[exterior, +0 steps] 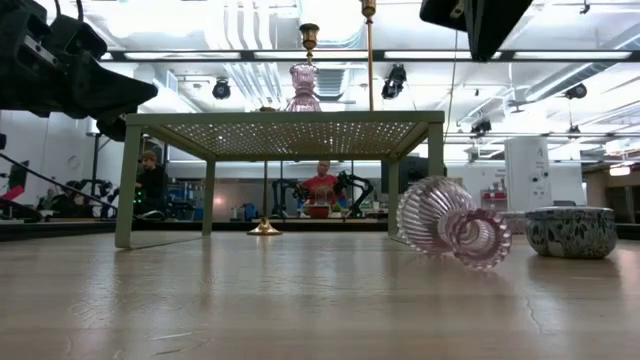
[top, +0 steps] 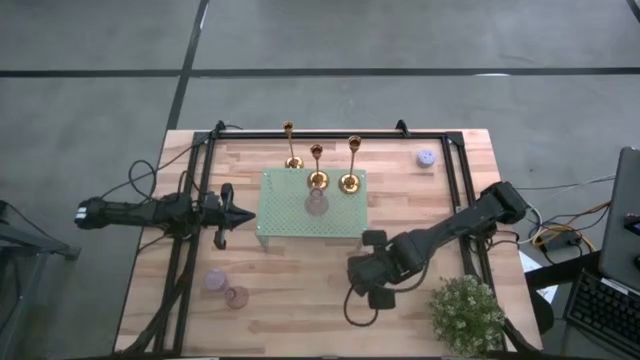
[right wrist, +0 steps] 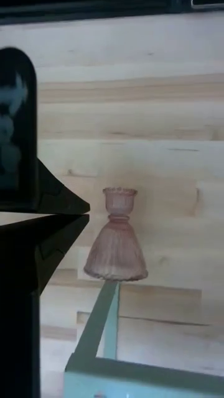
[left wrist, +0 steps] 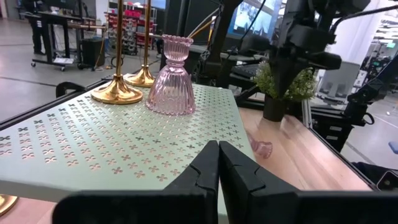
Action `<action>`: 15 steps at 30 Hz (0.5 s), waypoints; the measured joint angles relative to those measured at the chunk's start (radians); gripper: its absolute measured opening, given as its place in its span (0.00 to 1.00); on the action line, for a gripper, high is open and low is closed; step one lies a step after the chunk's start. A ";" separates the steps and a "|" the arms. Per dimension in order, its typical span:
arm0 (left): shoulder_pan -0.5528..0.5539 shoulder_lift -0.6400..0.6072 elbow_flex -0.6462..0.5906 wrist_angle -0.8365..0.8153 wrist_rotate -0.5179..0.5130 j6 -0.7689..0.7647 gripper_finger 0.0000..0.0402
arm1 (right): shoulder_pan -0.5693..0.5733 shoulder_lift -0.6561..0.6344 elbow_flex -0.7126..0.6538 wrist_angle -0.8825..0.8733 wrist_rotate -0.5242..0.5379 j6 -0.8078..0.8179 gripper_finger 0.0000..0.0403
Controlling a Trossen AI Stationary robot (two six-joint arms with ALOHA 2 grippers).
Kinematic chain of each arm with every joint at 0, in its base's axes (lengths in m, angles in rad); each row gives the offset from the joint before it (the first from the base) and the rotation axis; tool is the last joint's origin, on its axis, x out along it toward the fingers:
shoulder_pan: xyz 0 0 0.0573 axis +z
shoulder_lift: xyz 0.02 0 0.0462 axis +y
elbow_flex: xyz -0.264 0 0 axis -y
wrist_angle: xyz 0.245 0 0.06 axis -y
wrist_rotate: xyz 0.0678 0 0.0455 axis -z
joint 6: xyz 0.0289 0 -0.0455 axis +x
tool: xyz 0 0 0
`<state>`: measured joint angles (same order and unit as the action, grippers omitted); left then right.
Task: Pick & Place candle stick holders
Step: Put the right transparent glass candle holder on the shelf aligned with the other transparent glass candle holder
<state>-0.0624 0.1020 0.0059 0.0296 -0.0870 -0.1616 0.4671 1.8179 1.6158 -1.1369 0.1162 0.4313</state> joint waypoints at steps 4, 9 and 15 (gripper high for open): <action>0.000 0.000 0.000 0.000 0.000 0.000 0.03 | 0.002 -0.004 -0.053 0.080 0.003 -0.011 0.02; 0.000 0.000 0.000 0.000 0.000 0.000 0.03 | 0.000 0.021 -0.134 0.170 0.037 -0.016 0.03; 0.000 0.000 0.000 0.000 0.000 0.000 0.03 | 0.011 0.023 -0.224 0.183 0.045 0.122 0.14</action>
<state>-0.0627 0.1020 0.0059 0.0296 -0.0871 -0.1616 0.4778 1.8412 1.3921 -0.9538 0.1612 0.5535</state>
